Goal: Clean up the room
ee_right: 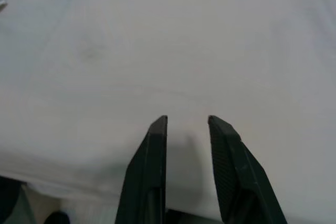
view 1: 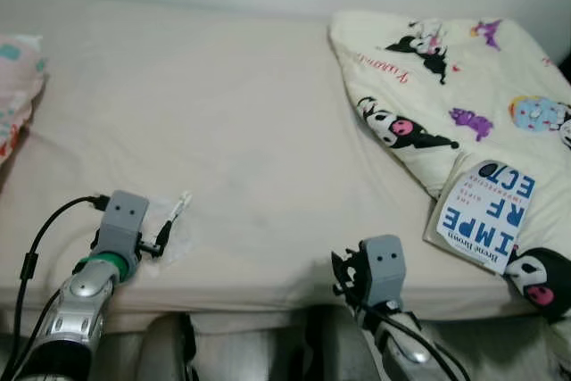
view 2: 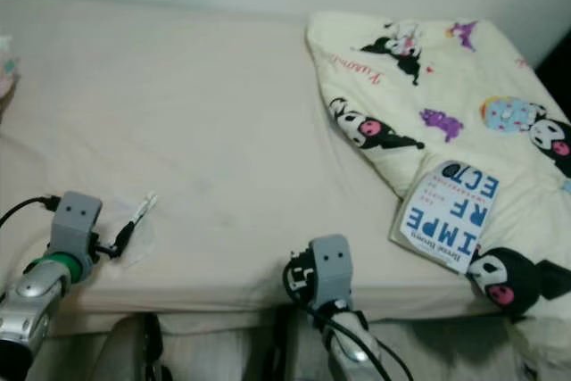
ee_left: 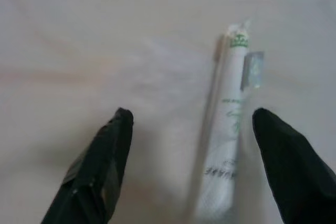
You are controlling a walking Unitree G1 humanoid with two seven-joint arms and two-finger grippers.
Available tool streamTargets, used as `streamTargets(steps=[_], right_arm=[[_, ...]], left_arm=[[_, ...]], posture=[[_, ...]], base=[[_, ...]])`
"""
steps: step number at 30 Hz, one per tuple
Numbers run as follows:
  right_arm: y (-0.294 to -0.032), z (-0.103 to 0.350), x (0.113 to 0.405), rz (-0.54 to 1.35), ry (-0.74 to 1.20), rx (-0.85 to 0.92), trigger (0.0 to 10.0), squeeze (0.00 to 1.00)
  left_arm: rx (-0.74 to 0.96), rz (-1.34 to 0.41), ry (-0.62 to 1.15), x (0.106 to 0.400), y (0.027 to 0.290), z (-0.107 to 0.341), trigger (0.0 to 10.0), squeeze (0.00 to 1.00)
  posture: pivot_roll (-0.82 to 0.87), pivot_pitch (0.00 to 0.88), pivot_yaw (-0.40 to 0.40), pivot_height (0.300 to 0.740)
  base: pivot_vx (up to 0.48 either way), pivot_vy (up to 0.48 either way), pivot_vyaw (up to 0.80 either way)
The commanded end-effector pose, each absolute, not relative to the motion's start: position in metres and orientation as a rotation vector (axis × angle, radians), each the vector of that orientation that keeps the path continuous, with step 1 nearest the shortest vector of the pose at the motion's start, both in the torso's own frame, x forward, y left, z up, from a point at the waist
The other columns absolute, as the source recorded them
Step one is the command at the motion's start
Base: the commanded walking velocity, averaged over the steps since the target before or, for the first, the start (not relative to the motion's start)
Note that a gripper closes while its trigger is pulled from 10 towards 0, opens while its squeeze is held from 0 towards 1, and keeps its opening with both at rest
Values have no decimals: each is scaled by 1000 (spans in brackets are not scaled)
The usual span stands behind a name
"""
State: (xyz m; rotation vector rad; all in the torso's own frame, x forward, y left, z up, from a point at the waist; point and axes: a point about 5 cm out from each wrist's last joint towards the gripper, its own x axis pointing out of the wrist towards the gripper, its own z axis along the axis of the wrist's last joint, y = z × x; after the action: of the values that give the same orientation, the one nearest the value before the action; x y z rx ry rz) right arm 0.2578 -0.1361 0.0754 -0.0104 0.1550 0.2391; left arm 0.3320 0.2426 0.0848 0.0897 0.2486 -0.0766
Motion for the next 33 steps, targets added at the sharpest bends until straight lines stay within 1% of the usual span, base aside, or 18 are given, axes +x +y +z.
streamTargets(steps=[1,2,3,4,5,8,9,10,11,14,17,20,21,22,23,24,29,33], right_arm=[[-136,71,251,249,193,-11,10000,0],[-136,71,251,249,193,-11,10000,0],[-135,73,249,254,192,-13,10000,0],[-135,73,249,254,192,-13,10000,0],[-135,75,247,254,191,-14,10000,0],[-135,76,244,250,191,-13,10000,0],[-135,77,242,244,191,-11,10000,0],[-135,77,239,235,195,-7,10000,0],[-135,76,236,229,198,-4,10000,0],[-135,76,234,225,202,-2,10000,0],[-137,75,229,206,217,3,10000,0],[-137,75,229,204,222,4,10000,0],[-136,75,230,206,221,5,10000,0],[-136,76,231,207,221,6,10000,0],[-136,76,231,207,221,6,10000,0],[-135,76,232,209,220,7,10000,0],[-134,78,234,211,219,8,10000,0],[-134,79,236,209,218,8,10000,0]], left_arm=[[-25,-140,304,331,239,75,10000,1000],[-25,-140,304,331,239,75,10000,1000],[-63,-207,302,335,233,80,10000,1000],[-63,-207,302,335,233,80,10000,1000],[-73,-262,311,338,230,84,10000,1000],[-61,-287,336,340,230,85,10000,1000],[-49,-296,374,341,232,83,10000,227],[-22,-279,472,336,238,72,10000,0],[-7,-269,554,330,242,63,10000,0],[5,-260,618,325,245,55,10000,0],[160,-177,761,309,253,32,10000,0],[193,-161,785,305,254,27,10000,0],[180,-143,784,305,253,25,8431,0],[166,-129,781,305,252,25,2549,0],[166,-129,781,305,252,25,2549,0],[155,-114,780,305,251,24,0,0],[183,-94,775,307,250,25,0,0],[228,-33,726,313,253,31,0,0]], posture=[[-90,298,-70,595],[-90,298,-70,595],[-108,318,-66,595],[-108,318,-66,595],[-117,328,-61,595],[-128,338,-54,595],[-136,345,-49,595],[-145,354,-45,595],[-148,357,-38,595],[-150,359,-35,595],[-147,362,-30,595],[-147,362,-30,595],[-141,361,-30,595],[-141,361,-30,595],[-141,361,-30,595],[-135,360,-32,595],[-129,355,-32,595],[-123,350,-28,595]], base=[[0,0,0],[0,0,0],[0,0,0],[0,0,0],[0,0,0],[0,0,0],[0,0,0],[0,0,0],[0,0,0],[0,0,0],[0,0,0],[0,0,0],[0,0,0],[0,0,0],[0,0,0],[0,0,0],[0,0,0],[0,0,0]])
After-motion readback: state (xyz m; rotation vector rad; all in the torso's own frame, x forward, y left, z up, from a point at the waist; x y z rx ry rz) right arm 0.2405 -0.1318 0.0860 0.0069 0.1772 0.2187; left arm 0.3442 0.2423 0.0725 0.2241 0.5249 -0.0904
